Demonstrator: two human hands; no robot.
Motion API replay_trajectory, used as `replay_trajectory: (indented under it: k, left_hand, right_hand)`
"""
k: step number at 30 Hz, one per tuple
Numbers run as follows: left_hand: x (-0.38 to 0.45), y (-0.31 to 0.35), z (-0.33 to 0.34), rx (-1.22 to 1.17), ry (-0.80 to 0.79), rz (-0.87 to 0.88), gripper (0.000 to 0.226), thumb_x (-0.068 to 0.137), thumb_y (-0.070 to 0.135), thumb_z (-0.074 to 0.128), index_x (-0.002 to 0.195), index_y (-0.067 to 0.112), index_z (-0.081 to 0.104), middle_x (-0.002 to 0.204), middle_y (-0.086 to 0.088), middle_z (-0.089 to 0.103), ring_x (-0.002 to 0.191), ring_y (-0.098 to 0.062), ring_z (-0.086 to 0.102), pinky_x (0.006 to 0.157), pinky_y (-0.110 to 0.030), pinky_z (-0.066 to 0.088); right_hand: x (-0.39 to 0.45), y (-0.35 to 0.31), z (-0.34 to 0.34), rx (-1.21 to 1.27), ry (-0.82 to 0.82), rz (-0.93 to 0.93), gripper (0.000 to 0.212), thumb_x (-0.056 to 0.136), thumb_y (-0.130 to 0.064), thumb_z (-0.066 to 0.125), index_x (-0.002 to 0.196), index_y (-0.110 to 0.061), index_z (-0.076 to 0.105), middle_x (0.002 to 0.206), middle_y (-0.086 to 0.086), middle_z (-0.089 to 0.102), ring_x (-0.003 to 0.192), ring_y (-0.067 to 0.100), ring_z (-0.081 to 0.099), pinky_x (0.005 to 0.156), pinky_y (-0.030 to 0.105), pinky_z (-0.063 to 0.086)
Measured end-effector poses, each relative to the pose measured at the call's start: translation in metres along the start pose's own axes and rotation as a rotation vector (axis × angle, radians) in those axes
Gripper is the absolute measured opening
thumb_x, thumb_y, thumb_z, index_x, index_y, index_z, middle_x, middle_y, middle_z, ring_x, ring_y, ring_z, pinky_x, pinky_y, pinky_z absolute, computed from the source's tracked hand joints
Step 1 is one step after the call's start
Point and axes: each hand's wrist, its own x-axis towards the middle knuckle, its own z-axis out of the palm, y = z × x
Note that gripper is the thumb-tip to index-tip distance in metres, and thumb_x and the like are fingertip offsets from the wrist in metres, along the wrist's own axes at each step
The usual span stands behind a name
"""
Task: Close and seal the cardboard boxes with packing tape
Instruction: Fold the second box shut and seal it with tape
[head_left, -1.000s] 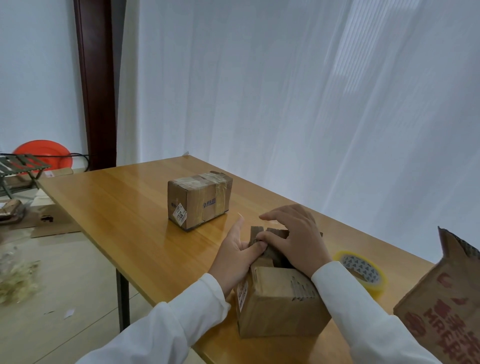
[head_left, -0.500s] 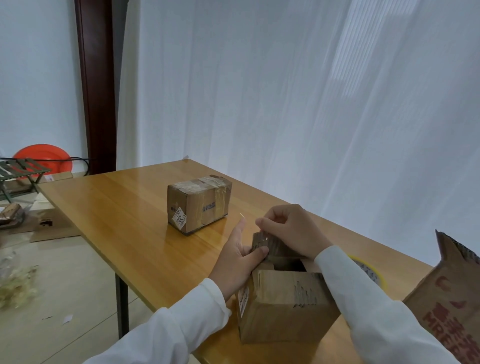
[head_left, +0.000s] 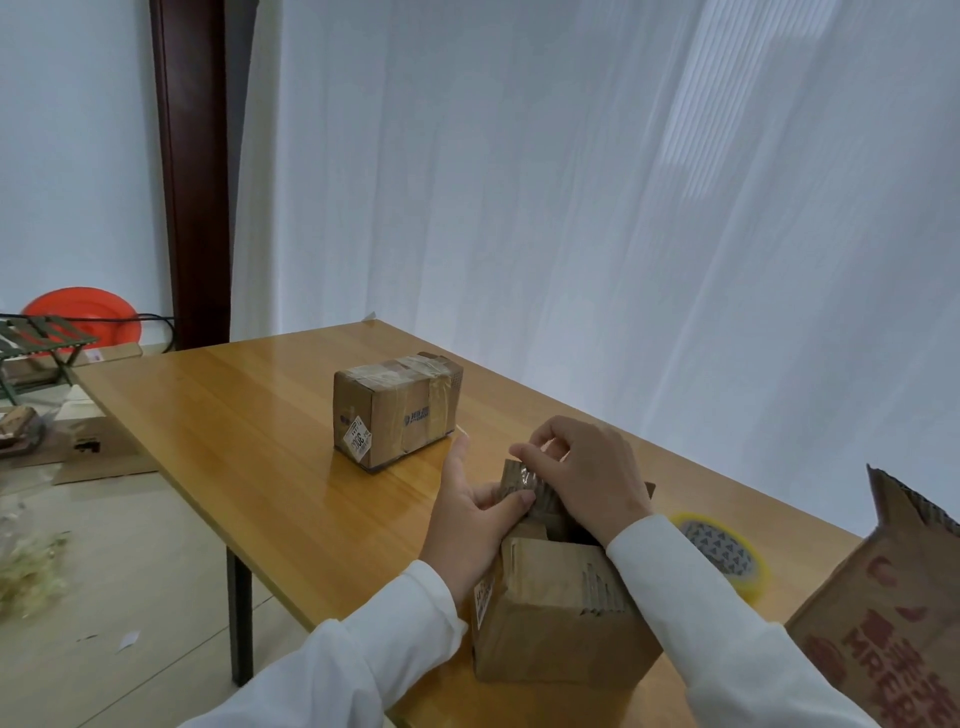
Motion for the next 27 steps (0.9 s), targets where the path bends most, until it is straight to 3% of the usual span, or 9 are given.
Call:
replay_trajectory:
  k: [2,4,6,8,11,14,17,20,27]
  left_hand:
    - [0.000,-0.001,-0.001,0.028,0.009,-0.009,0.092,0.084,0.014,0.069,0.148,0.032,0.006,0.099,-0.009,0.072,0.089,-0.018,0.070,0.086,-0.040,0.055]
    - [-0.001,-0.002,-0.002,0.062,0.018,-0.009,0.090,0.084,0.020,0.070,0.148,0.033,0.008,0.107,-0.009,0.069,0.092,-0.018,0.070,0.087,-0.038,0.055]
    - [0.001,-0.004,-0.003,0.075,0.032,-0.015,0.090,0.083,0.023,0.070,0.148,0.033,0.009,0.111,-0.008,0.067,0.095,-0.018,0.069,0.089,-0.037,0.055]
    - [0.003,-0.005,-0.003,0.063,0.040,-0.023,0.090,0.083,0.024,0.070,0.149,0.032,0.009,0.111,-0.007,0.068,0.097,-0.019,0.068,0.091,-0.039,0.054]
    - [0.004,-0.005,-0.003,0.030,0.045,-0.023,0.093,0.082,0.024,0.071,0.149,0.033,0.007,0.108,-0.007,0.069,0.097,-0.018,0.068,0.091,-0.040,0.054]
    - [0.001,-0.004,0.000,-0.021,0.037,-0.015,0.097,0.079,0.026,0.073,0.149,0.033,0.007,0.101,-0.009,0.072,0.092,-0.017,0.070,0.083,-0.033,0.056]
    - [0.001,-0.006,0.001,-0.040,0.045,-0.011,0.096,0.080,0.019,0.073,0.149,0.033,0.007,0.098,-0.009,0.073,0.093,-0.020,0.069,0.084,-0.036,0.055]
    - [0.002,-0.008,0.000,-0.033,0.057,-0.015,0.094,0.082,0.015,0.072,0.148,0.034,0.008,0.099,-0.011,0.072,0.095,-0.021,0.069,0.086,-0.039,0.055]
    - [0.006,0.003,0.004,0.155,0.029,-0.012,0.101,0.083,0.021,0.071,0.149,0.032,-0.004,0.105,-0.005,0.068,0.098,-0.016,0.066,0.093,-0.040,0.052]
  right_hand:
    - [0.000,0.002,-0.004,0.030,0.059,0.085,0.048,0.073,-0.052,0.073,0.107,-0.033,0.044,0.074,-0.011,0.062,0.072,0.007,0.058,0.068,0.026,0.042]
    - [0.002,0.006,-0.011,0.102,0.133,0.115,0.049,0.074,-0.049,0.074,0.107,-0.031,0.045,0.079,-0.011,0.061,0.074,0.006,0.058,0.066,0.021,0.041]
    - [0.001,0.011,-0.016,0.161,0.237,-0.032,0.030,0.078,-0.036,0.076,0.095,-0.027,0.053,0.079,-0.013,0.060,0.073,0.002,0.059,0.064,0.009,0.039]
    - [-0.002,0.015,-0.018,0.143,0.279,-0.258,0.015,0.081,-0.033,0.073,0.081,-0.026,0.060,0.078,-0.015,0.059,0.076,0.002,0.056,0.070,0.007,0.040]
    - [-0.006,0.019,-0.013,-0.043,0.158,-0.440,0.025,0.081,-0.049,0.059,0.077,-0.027,0.069,0.084,-0.015,0.062,0.084,0.000,0.050,0.080,0.015,0.036]
    - [-0.006,0.021,-0.007,-0.115,0.065,-0.407,0.034,0.078,-0.057,0.055,0.085,-0.030,0.074,0.090,-0.015,0.065,0.093,0.007,0.052,0.086,0.024,0.034]
    - [-0.007,0.018,-0.005,-0.077,-0.025,-0.323,0.033,0.079,-0.055,0.054,0.087,-0.031,0.074,0.086,-0.017,0.067,0.088,0.007,0.056,0.084,0.030,0.042]
    - [-0.009,0.014,-0.005,0.050,-0.118,-0.181,0.007,0.083,-0.038,0.067,0.082,-0.035,0.072,0.077,-0.022,0.065,0.081,0.000,0.059,0.082,0.027,0.048]
    - [-0.010,0.012,-0.008,0.076,-0.127,-0.156,0.011,0.084,-0.033,0.068,0.074,-0.039,0.066,0.072,-0.019,0.066,0.077,-0.001,0.061,0.079,0.027,0.052]
